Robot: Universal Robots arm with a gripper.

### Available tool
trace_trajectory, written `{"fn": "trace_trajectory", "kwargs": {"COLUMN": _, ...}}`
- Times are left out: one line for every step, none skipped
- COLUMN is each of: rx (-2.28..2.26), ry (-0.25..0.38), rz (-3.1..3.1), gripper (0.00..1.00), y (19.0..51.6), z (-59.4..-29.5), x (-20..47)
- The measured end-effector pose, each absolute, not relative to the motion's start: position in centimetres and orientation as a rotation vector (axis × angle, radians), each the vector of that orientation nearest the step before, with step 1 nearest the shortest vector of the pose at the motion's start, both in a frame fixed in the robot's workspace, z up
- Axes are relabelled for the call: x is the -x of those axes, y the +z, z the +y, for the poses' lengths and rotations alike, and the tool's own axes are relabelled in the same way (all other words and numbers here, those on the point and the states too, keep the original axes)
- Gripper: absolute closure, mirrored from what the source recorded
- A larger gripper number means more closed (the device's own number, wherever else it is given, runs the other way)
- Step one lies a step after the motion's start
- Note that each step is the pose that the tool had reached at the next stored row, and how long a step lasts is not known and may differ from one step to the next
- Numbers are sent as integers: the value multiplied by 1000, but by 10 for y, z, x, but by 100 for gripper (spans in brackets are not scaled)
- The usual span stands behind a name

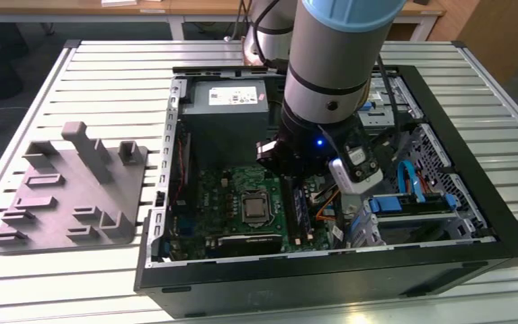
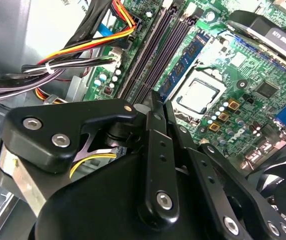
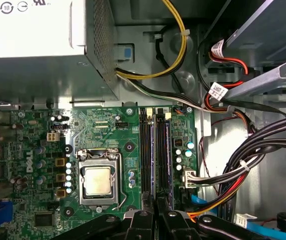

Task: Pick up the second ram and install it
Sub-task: 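Insert the second ram into the second slot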

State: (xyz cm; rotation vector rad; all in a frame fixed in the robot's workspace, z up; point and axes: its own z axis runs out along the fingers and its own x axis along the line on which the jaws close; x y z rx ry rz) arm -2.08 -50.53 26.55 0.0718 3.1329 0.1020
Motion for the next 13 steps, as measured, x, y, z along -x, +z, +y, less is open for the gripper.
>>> {"fn": "trace_trajectory", "kwargs": {"rx": -72, "ry": 102, "rz": 3133, "gripper": 86, "y": 265, "z": -505, "x": 21}}
{"fn": "trace_trajectory", "kwargs": {"rx": -72, "ry": 102, "rz": 3133, "gripper": 86, "y": 265, "z": -505, "x": 21}}
{"fn": "trace_trajectory", "kwargs": {"rx": -72, "ry": 102, "rz": 3133, "gripper": 86, "y": 265, "z": -505, "x": 21}}
{"fn": "trace_trajectory", "kwargs": {"rx": -72, "ry": 102, "rz": 3133, "gripper": 86, "y": 265, "z": -505, "x": 21}}
{"fn": "trace_trajectory", "kwargs": {"rx": -72, "ry": 102, "rz": 3133, "gripper": 86, "y": 265, "z": -505, "x": 21}}
{"fn": "trace_trajectory", "kwargs": {"rx": -72, "ry": 102, "rz": 3133, "gripper": 86, "y": 264, "z": -505, "x": 21}}
{"fn": "trace_trajectory", "kwargs": {"rx": -72, "ry": 102, "rz": 3133, "gripper": 86, "y": 264, "z": -505, "x": 21}}
{"fn": "trace_trajectory", "kwargs": {"rx": -72, "ry": 102, "rz": 3133, "gripper": 86, "y": 264, "z": -505, "x": 21}}
{"fn": "trace_trajectory", "kwargs": {"rx": -72, "ry": 102, "rz": 3133, "gripper": 86, "y": 264, "z": -505, "x": 21}}
{"fn": "trace_trajectory", "kwargs": {"rx": -72, "ry": 102, "rz": 3133, "gripper": 86, "y": 263, "z": -505, "x": 21}}
{"fn": "trace_trajectory", "kwargs": {"rx": -72, "ry": 102, "rz": 3133, "gripper": 86, "y": 263, "z": -505, "x": 21}}
{"fn": "trace_trajectory", "kwargs": {"rx": -72, "ry": 102, "rz": 3133, "gripper": 86, "y": 263, "z": -505, "x": 21}}
{"fn": "trace_trajectory", "kwargs": {"rx": -72, "ry": 102, "rz": 3133, "gripper": 86, "y": 263, "z": -505, "x": 21}}
